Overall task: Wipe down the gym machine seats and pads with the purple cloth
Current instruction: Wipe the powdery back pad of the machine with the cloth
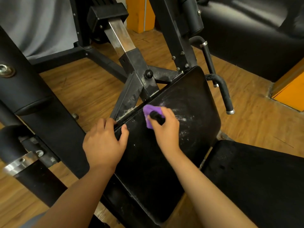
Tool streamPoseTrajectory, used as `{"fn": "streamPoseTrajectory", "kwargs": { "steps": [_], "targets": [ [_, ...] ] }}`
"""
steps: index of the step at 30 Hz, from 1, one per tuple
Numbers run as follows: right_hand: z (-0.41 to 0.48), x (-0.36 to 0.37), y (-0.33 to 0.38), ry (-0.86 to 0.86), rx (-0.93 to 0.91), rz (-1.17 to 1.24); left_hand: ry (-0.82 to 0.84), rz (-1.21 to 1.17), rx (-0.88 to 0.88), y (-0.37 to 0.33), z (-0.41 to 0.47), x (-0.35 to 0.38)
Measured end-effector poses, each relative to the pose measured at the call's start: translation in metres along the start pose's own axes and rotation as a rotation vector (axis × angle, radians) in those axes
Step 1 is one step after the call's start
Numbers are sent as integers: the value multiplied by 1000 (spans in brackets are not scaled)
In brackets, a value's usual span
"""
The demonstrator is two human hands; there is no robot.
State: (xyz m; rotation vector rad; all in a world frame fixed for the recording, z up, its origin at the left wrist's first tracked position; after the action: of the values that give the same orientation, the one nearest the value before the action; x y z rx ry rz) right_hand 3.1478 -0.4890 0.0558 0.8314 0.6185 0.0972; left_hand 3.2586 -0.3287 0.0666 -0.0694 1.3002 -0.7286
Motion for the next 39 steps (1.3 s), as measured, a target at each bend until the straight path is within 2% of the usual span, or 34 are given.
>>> {"fn": "streamPoseTrajectory", "kwargs": {
  "steps": [3, 6, 9, 11, 14, 18, 24, 27, 30, 35, 39],
  "targets": [
    [10, -7, -8, 31, 8, -5, -8, -2, 7, 0, 0, -1],
    [37, -39, -49, -82, 201, -18, 5, 1, 3, 1, 0, 0],
    [56, -68, -80, -93, 353, -73, 18, 3, -2, 1, 1, 2],
    [60, -76, -81, -107, 340, 28, 11, 3, -4, 1, 1, 1],
    [50, -69, -73, -88, 397, 372, 2, 0, -4, 1, 0, 1],
    [34, -54, -66, 77, 420, 450, 7, -6, 3, 1, 0, 1],
    [26, -51, -61, 126, 511, 792, 11, 8, 2, 1, 0, 1],
    [22, -45, -50, 233, 490, 747, 8, 4, 7, 1, 0, 2],
    [15, -39, -39, 257, 498, 735, -1, 6, 13, 1, 0, 3],
    [-12, -32, -9, 272, 625, 987, -1, 23, 12, 2, 0, 5],
    [-40, -41, 34, 292, 669, 1124, 124, -27, -103, 5, 3, 5]
  ]
}}
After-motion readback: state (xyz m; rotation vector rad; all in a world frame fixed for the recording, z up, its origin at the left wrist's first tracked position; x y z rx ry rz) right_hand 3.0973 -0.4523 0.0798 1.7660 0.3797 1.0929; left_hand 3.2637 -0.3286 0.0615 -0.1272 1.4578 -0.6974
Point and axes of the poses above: each hand's wrist, its own z-axis towards the middle knuckle, its own x-axis out of the palm, y = z × x, the point moved 7 cm from there along z, towards the middle knuckle, and after that the axes turned 15 degrees about -x, right-handed, at the moved point
